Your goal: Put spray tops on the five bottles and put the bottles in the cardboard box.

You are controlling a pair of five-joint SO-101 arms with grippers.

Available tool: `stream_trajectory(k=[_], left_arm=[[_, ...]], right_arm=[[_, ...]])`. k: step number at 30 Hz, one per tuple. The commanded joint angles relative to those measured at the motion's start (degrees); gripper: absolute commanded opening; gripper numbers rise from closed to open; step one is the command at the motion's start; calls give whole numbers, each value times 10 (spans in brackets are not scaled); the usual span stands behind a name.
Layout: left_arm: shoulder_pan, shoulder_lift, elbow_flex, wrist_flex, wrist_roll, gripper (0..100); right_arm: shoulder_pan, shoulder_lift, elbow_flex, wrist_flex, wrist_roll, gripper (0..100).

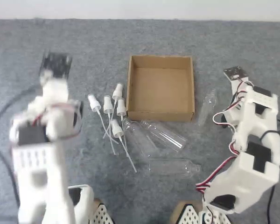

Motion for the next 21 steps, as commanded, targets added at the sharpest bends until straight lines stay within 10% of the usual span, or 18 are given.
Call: stream_trajectory(k=[1,21], left_arm=[[15,175,-120,-9,40,217],[12,651,-352,-121,192,216]], right_arm=[[24,-44,-1,-8,8,6],[30,-43,28,-13,71,6]])
